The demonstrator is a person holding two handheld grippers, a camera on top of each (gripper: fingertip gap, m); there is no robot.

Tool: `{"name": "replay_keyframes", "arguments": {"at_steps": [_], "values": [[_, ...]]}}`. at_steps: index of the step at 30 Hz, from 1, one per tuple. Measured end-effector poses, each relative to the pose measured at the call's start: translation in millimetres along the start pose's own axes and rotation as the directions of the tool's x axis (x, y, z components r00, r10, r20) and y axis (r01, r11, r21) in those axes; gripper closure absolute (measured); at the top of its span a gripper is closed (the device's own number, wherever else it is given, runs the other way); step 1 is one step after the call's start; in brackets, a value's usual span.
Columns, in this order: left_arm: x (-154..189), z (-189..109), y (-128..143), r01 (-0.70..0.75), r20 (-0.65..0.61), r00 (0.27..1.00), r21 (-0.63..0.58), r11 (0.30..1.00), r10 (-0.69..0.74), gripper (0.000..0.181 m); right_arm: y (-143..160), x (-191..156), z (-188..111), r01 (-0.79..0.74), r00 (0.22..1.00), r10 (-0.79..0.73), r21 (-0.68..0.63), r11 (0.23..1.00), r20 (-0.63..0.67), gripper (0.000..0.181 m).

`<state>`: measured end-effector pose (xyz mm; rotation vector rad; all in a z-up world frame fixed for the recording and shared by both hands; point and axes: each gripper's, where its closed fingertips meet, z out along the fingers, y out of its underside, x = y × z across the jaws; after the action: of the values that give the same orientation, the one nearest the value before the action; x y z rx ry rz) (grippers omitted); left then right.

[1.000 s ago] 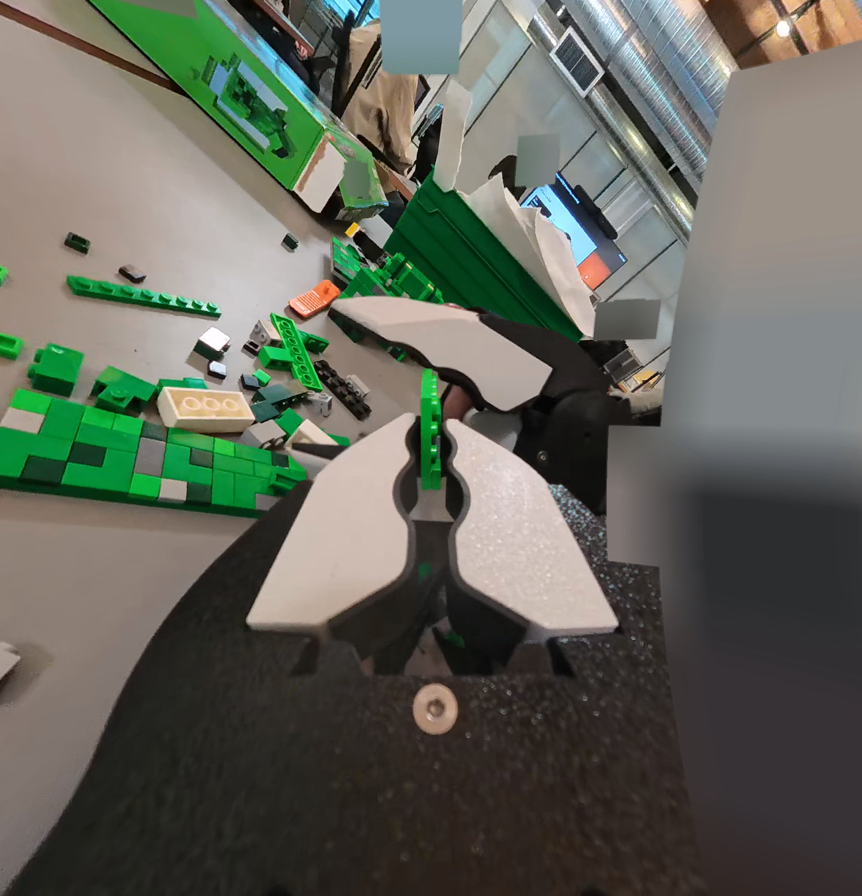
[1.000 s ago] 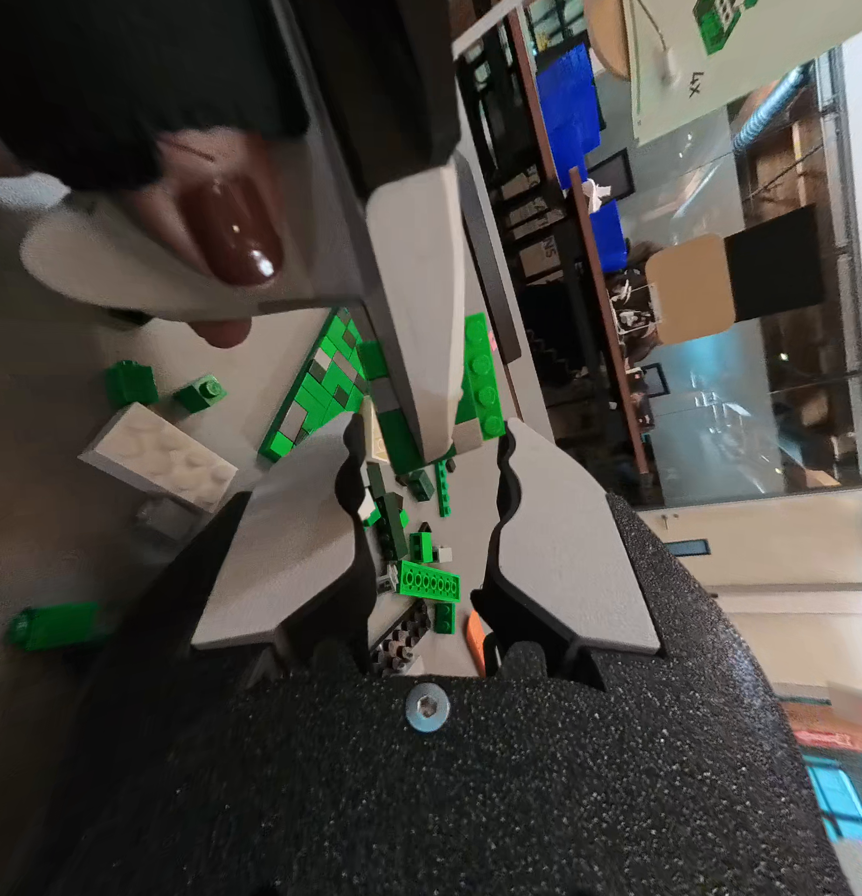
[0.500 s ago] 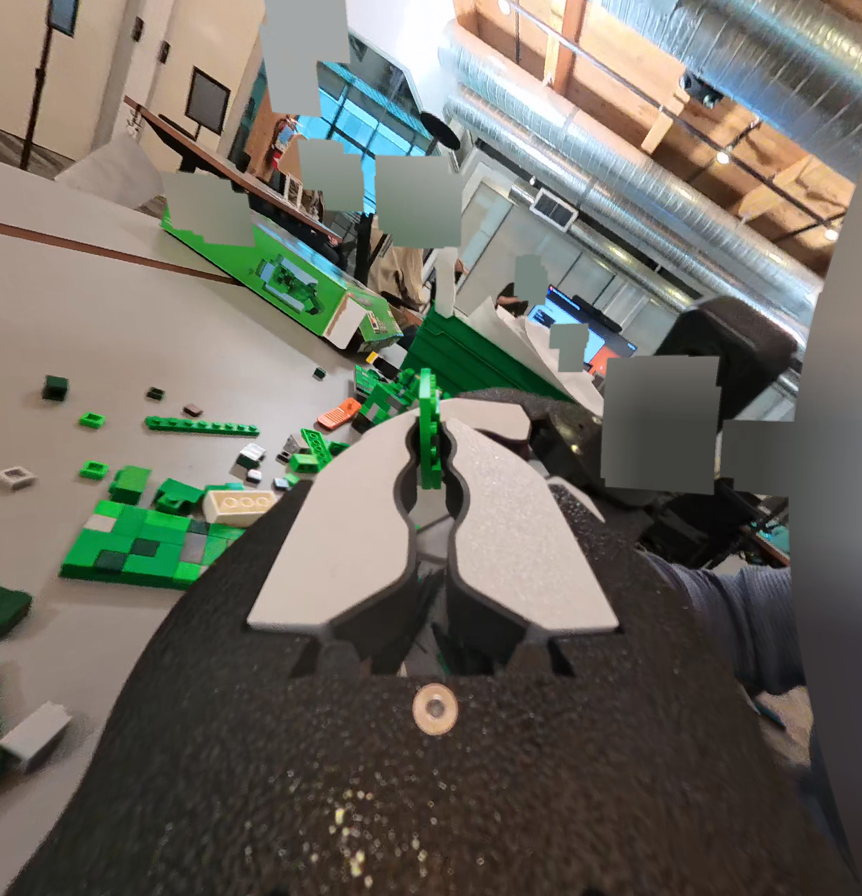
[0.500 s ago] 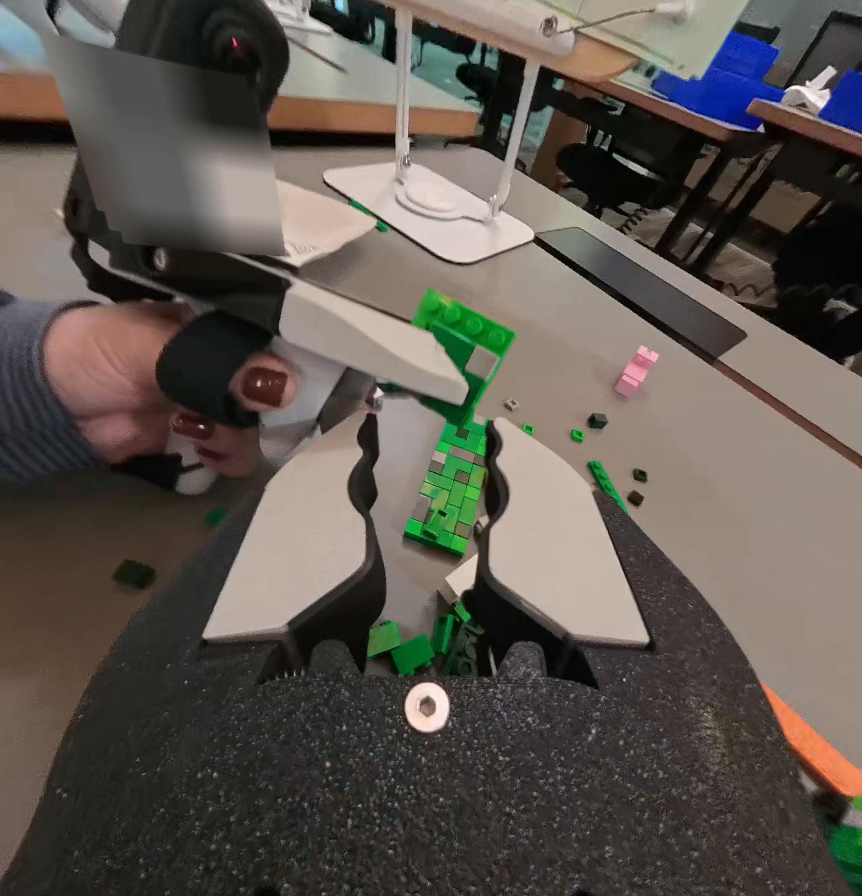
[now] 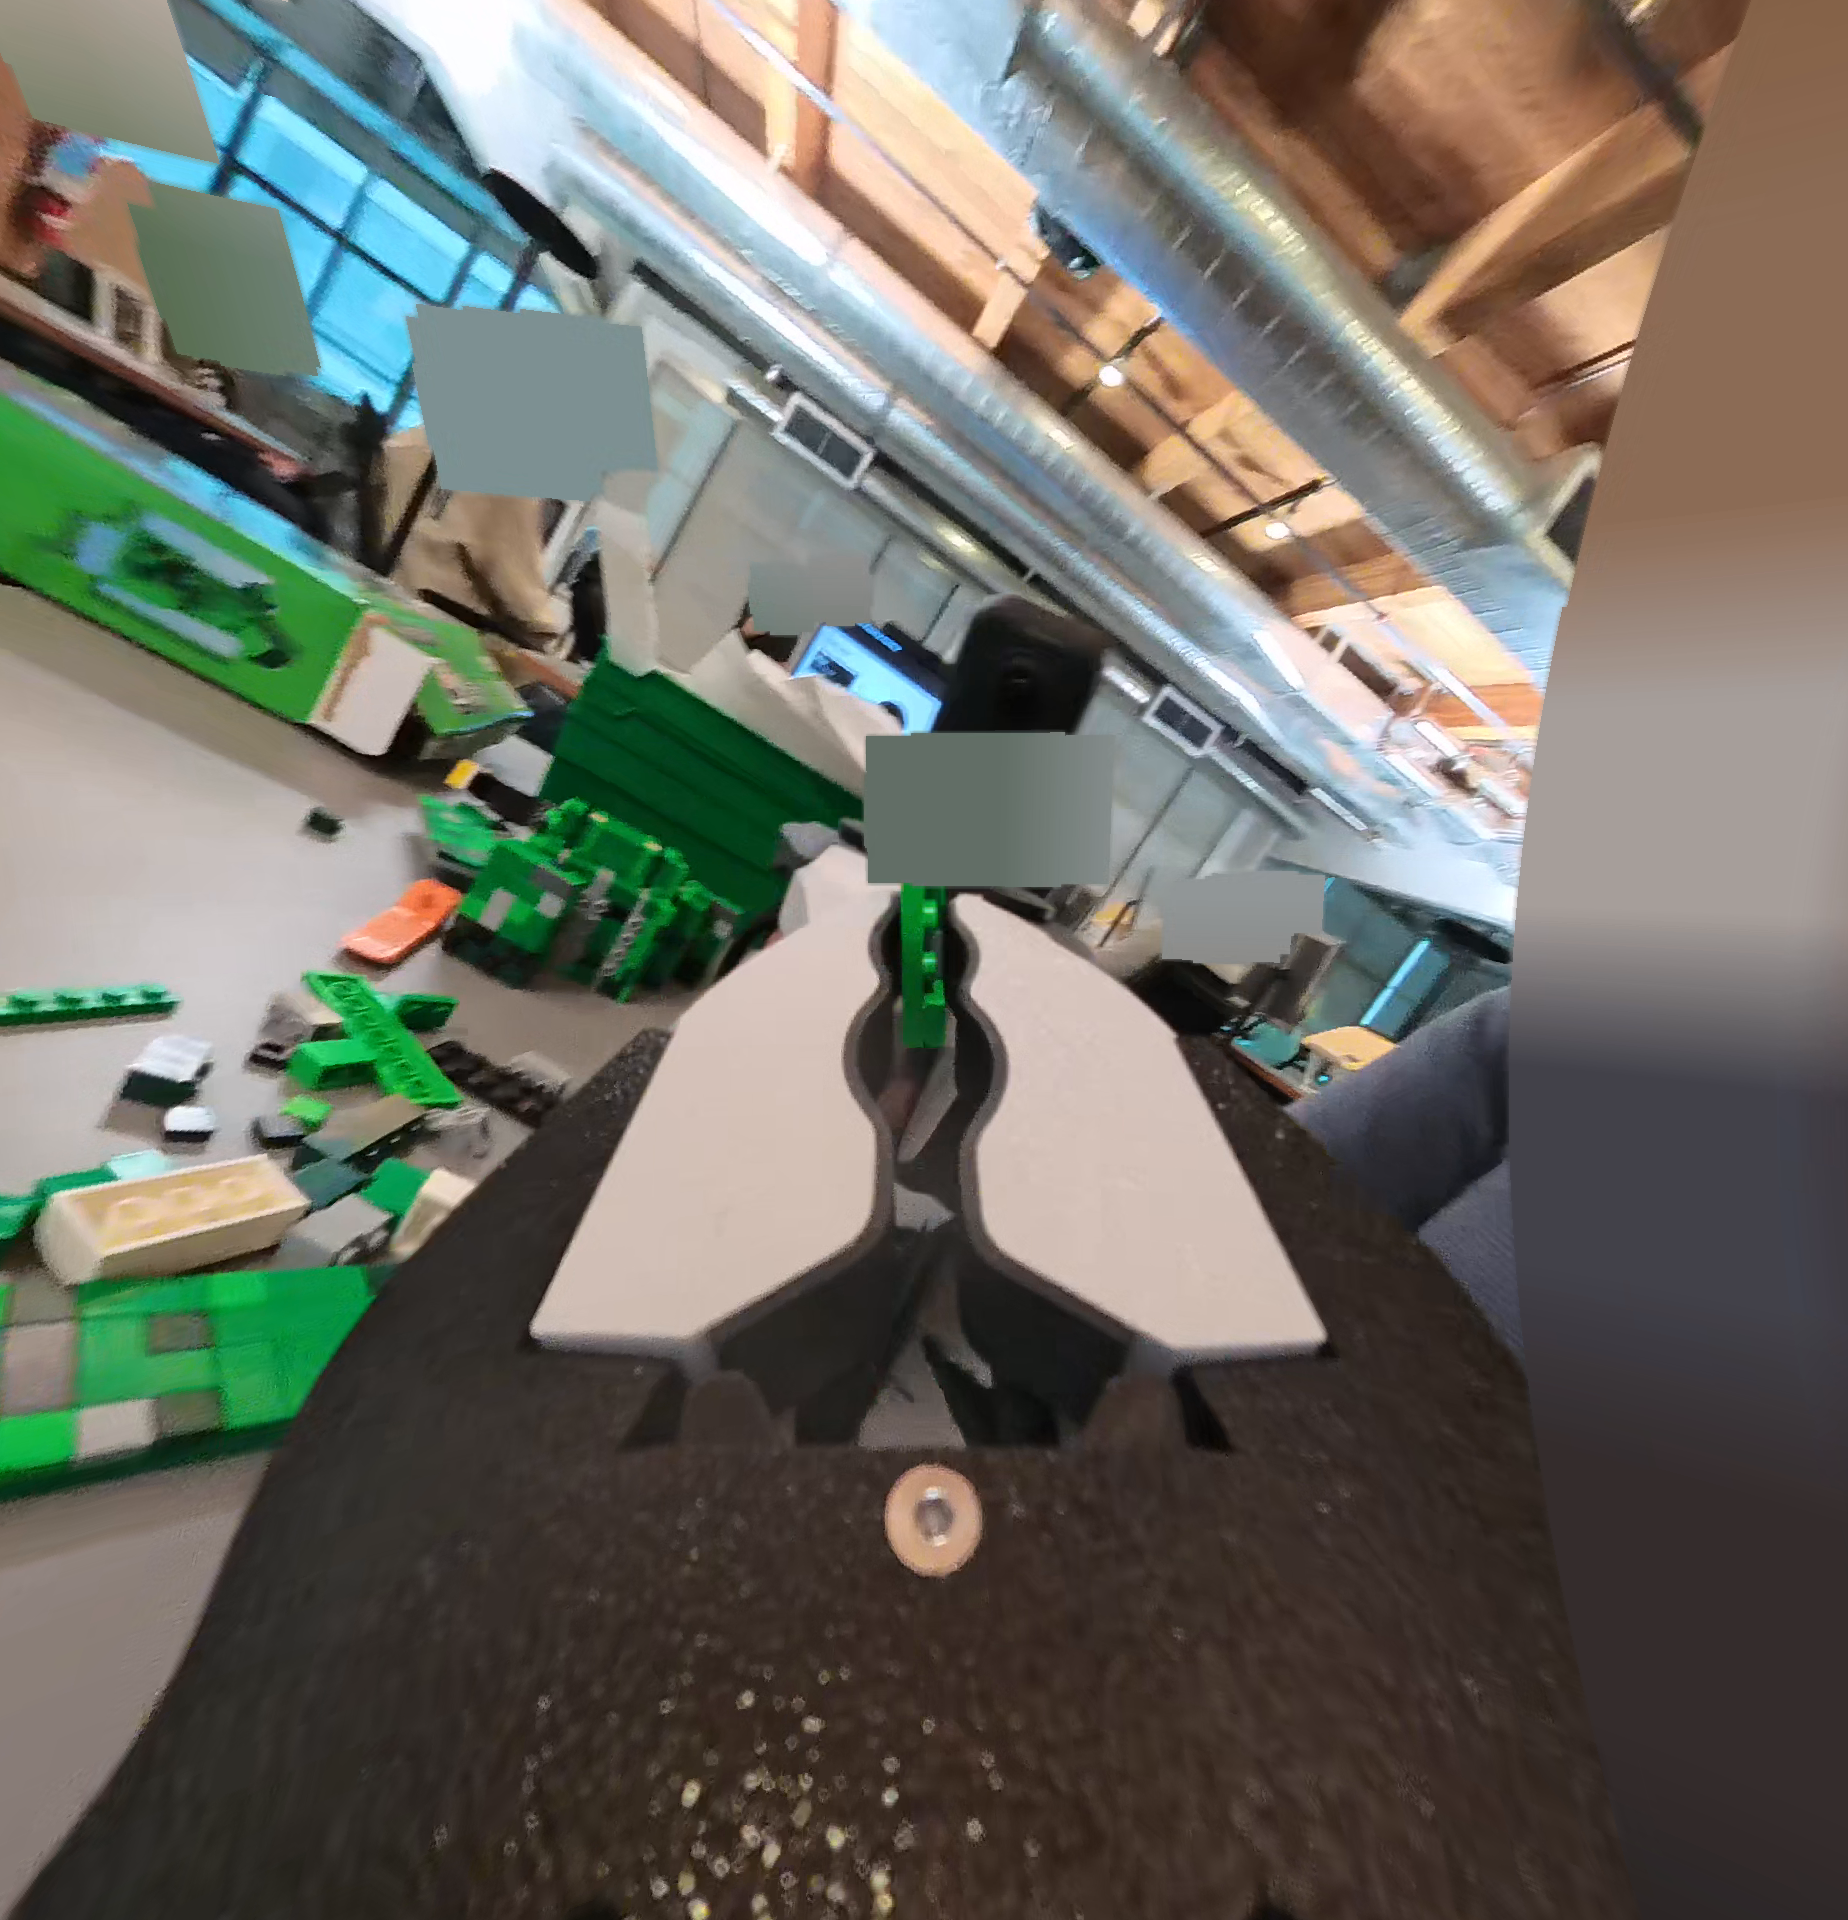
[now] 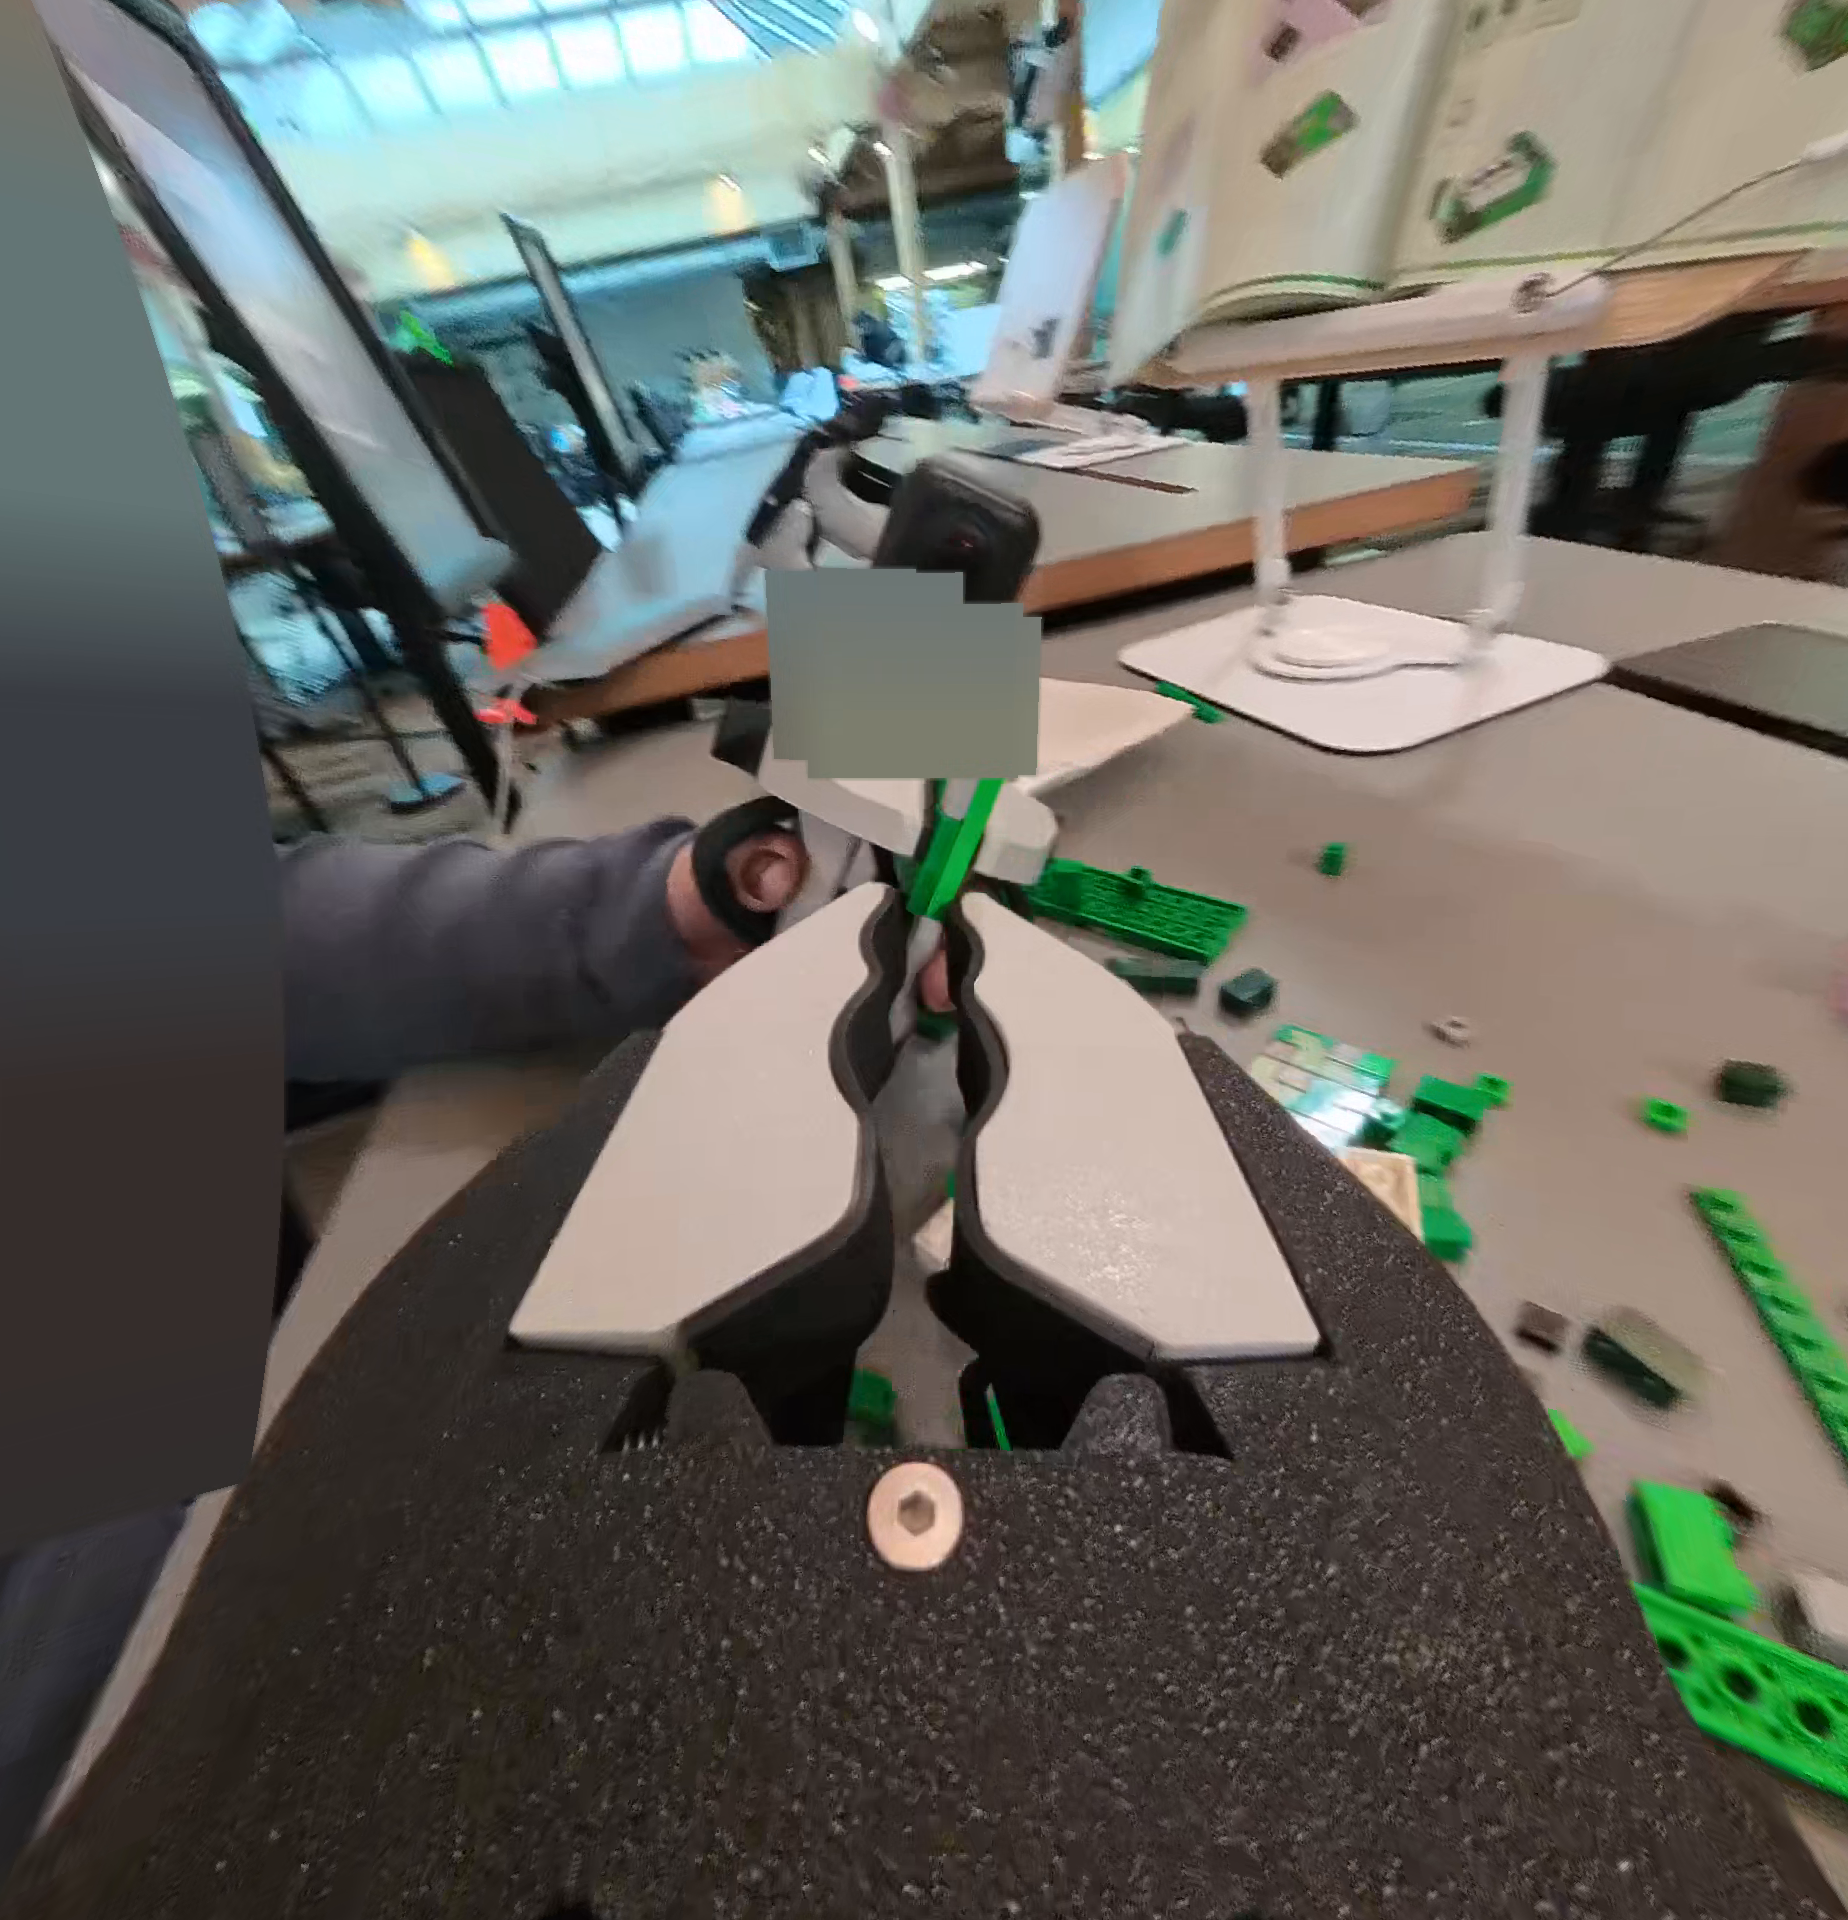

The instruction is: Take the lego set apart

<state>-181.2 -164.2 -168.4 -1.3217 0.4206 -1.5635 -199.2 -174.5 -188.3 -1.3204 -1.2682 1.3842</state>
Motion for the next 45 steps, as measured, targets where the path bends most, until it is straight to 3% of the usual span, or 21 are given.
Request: {"name": "replay_keyframes", "arguments": {"at_steps": [11,16,18,20,23,27,31,33,34,37,38,39,41,45], "values": [[3,1,3,-0.041,-0.008,0.999,-0.014,0.999,0.041,0.176,-6,-6,-6,-0.092,0.990,0.085,0.058,0.994,0.112,0.171],[4,2,6,-0.041,-0.008,0.999,-0.043,0.998,0.041,0.175,-3,-7,-8,-0.109,0.985,0.104,0.023,0.994,0.138,0.175],[6,2,9,-0.067,-0.009,0.998,-0.097,0.993,0.066,0.163,1,-6,-11,-0.072,0.989,0.074,-0.019,0.997,0.130,0.175],[-1,-3,15,-0.174,0.068,0.979,-0.211,0.962,0.192,0.152,9,-2,-17,0.003,0.996,0.006,-0.099,0.995,0.090,0.175],[-10,-12,32,-0.331,0.118,0.903,-0.424,0.843,0.413,0.148,22,-5,-21,0.073,0.994,-0.054,-0.205,0.976,0.097,0.175],[-13,-15,50,-0.308,0.085,0.910,-0.516,0.799,0.406,0.154,35,-11,-20,0.135,0.987,-0.102,-0.304,0.943,0.121,0.176],[-1,-11,47,-0.261,0.039,0.948,-0.470,0.843,0.315,0.152,47,-16,-21,0.192,0.979,-0.146,-0.384,0.903,0.145,0.176],[4,-14,49,-0.255,-0.002,0.957,-0.479,0.840,0.289,0.174,51,-17,-20,0.218,0.974,-0.173,-0.412,0.885,0.145,0.176],[6,-15,50,-0.260,-0.014,0.957,-0.492,0.831,0.291,0.176,52,-17,-20,0.226,0.973,-0.184,-0.419,0.880,0.140,0.176],[-1,-14,42,-0.361,0.042,0.901,-0.482,0.798,0.432,0.177,46,-5,-16,0.249,0.967,-0.249,-0.401,0.882,0.053,0.170],[-4,-13,36,-0.364,0.076,0.892,-0.466,0.807,0.446,0.177,41,2,-13,0.271,0.956,-0.293,-0.383,0.883,0.001,0.155],[-7,-13,30,-0.357,0.116,0.889,-0.432,0.828,0.444,0.177,35,9,-11,0.299,0.937,-0.344,-0.365,0.882,-0.065,0.141],[-16,-12,13,-0.322,0.218,0.891,-0.317,0.892,0.399,0.177,28,17,-6,0.386,0.870,-0.465,-0.361,0.849,-0.165,0.132],[-25,-12,-2,-0.084,0.250,0.964,-0.053,0.995,0.095,0.177,24,31,1,0.512,0.668,-0.678,-0.471,0.718,-0.307,0.130]]}}
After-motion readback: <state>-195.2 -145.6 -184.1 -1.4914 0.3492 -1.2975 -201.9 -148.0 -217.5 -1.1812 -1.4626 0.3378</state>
